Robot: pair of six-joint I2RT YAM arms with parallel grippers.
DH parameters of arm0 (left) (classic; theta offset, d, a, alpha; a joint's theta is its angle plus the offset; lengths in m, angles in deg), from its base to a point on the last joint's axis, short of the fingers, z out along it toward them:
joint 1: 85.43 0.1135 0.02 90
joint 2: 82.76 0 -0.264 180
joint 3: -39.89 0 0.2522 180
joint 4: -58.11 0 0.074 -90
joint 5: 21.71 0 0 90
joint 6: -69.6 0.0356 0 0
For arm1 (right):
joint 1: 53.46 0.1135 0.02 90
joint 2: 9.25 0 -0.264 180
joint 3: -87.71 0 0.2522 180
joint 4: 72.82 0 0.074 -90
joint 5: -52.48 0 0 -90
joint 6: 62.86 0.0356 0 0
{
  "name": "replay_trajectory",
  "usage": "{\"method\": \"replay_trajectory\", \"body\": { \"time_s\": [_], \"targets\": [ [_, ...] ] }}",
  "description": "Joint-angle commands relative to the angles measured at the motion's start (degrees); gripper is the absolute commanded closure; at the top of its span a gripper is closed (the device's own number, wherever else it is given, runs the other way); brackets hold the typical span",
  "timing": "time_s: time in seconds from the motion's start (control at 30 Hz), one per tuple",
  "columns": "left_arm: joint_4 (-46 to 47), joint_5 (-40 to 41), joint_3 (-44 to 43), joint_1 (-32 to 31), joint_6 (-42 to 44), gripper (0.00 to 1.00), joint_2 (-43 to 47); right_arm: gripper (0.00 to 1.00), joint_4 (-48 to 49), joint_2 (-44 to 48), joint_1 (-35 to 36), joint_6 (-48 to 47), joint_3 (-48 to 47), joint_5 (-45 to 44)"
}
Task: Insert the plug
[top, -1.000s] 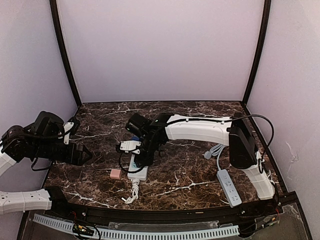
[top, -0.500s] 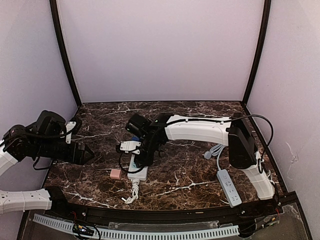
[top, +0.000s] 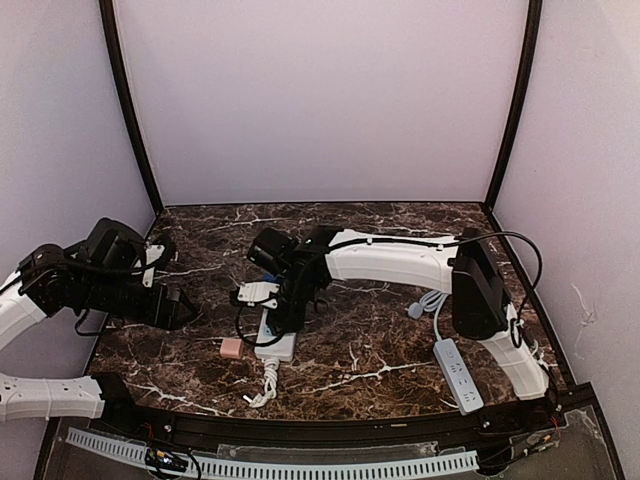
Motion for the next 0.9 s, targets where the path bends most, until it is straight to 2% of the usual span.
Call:
{"method": "replay_trajectory", "body": {
  "time_s": [0.0, 0.5, 0.87],
  "targets": [
    [0.4, -1.5, -0.9, 0.3, 0.9, 0.19, -0.7, 1.0, -2.3, -6.1, 0.5, 1.1, -1.5, -3.2],
    [-1.4, -2.0, -5.3, 0.2, 5.1, 0.22, -6.1, 1.0, -6.3, -8.8, 0.7, 5.1, -3.8, -3.1],
    [-0.9, -2.9, -6.2, 0.2, 8.1, 0.24, -9.0, 1.0, -11.1, 2.1, -0.9, 3.5, 7.4, -5.9]
  ]
}}
